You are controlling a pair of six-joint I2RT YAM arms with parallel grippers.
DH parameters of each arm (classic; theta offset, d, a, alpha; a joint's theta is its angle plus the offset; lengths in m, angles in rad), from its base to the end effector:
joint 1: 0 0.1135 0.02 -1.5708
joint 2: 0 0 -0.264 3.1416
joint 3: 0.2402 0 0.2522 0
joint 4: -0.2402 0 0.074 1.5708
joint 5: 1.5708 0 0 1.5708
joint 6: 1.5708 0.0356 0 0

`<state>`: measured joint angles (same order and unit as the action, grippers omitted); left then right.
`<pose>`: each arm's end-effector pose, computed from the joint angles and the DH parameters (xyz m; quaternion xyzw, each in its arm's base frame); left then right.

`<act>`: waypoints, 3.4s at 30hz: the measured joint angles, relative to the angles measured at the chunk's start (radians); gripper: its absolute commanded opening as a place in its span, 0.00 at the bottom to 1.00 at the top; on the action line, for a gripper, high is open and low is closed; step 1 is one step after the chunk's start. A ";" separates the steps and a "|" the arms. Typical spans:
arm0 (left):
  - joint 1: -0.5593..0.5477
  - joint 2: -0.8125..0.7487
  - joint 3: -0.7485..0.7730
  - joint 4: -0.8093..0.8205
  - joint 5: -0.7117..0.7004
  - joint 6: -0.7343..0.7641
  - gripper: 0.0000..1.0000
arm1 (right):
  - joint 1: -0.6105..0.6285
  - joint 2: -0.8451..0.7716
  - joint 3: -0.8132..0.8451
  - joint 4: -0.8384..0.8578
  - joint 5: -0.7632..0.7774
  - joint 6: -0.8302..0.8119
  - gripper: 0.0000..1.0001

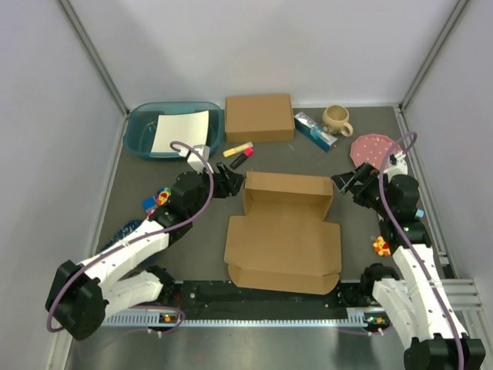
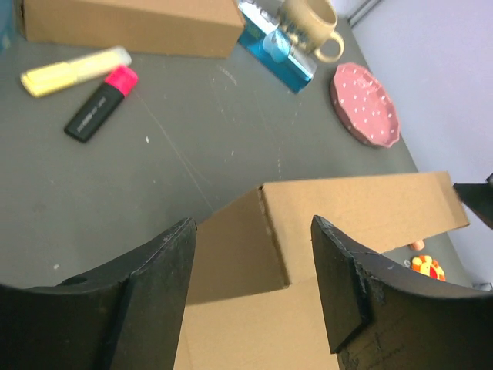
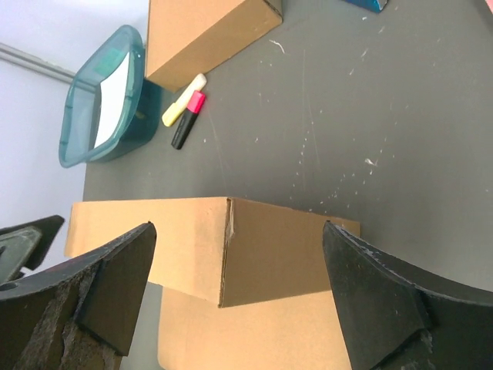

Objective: Fold the paper box

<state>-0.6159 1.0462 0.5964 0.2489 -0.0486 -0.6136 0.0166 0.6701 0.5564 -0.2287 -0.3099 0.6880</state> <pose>0.1984 -0.1383 0.2677 -0.0145 0.7742 -0.3494 0.5275 0.1647 0.0136 0.2731 0.1820 0.7917 0.3149 0.4909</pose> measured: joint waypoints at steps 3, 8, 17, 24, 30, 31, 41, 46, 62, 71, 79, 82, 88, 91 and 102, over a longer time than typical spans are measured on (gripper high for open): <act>0.001 -0.010 0.041 -0.020 -0.013 0.018 0.66 | 0.000 0.019 0.022 -0.003 0.002 -0.006 0.89; 0.001 -0.015 0.063 -0.034 -0.028 0.024 0.66 | 0.010 0.042 0.039 -0.008 -0.002 -0.025 0.83; 0.001 -0.345 -0.050 -0.129 -0.163 0.022 0.65 | 0.631 0.192 0.510 -0.172 0.485 -0.398 0.84; 0.001 -0.708 -0.204 -0.317 -0.254 0.010 0.64 | 1.122 0.468 0.613 -0.198 1.062 -0.780 0.82; 0.001 -0.836 -0.265 -0.463 -0.265 -0.001 0.64 | 1.223 0.617 0.479 -0.295 1.228 -0.955 0.80; 0.001 -0.841 -0.265 -0.475 -0.265 -0.001 0.64 | 1.225 0.616 0.477 -0.301 1.249 -0.972 0.80; 0.001 -0.845 -0.266 -0.514 -0.266 -0.008 0.64 | 1.248 0.658 0.470 -0.246 1.338 -1.083 0.77; 0.001 -0.845 -0.266 -0.514 -0.272 -0.008 0.64 | 1.237 0.721 0.463 -0.224 1.329 -1.107 0.76; 0.001 -0.845 -0.266 -0.514 -0.312 -0.020 0.64 | 1.143 0.811 0.465 -0.132 1.330 -1.212 0.32; 0.001 -0.845 -0.266 -0.514 -0.332 -0.019 0.64 | 1.141 0.814 0.465 -0.089 1.349 -1.278 0.11; 0.001 -0.829 -0.218 -0.529 -0.361 -0.015 0.64 | 1.140 0.814 0.446 -0.055 1.369 -1.321 0.00; 0.001 -0.825 -0.177 -0.532 -0.385 -0.005 0.64 | 1.134 0.810 0.450 -0.060 1.372 -1.321 0.00; 0.001 -0.796 -0.083 -0.487 -0.443 0.054 0.63 | 0.981 0.806 0.739 -0.359 1.279 -1.123 0.00; 0.001 -0.743 -0.022 -0.445 -0.447 0.078 0.63 | 0.842 0.804 0.911 -0.474 1.189 -0.969 0.00; 0.001 -0.646 0.072 -0.363 -0.426 0.108 0.63 | 0.324 0.805 0.928 -0.747 0.648 -0.373 0.00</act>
<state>-0.6147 0.4000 0.6682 -0.1143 -0.4751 -0.5056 0.3405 1.4746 1.4845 -0.9752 0.3378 0.3153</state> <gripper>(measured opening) 0.633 0.008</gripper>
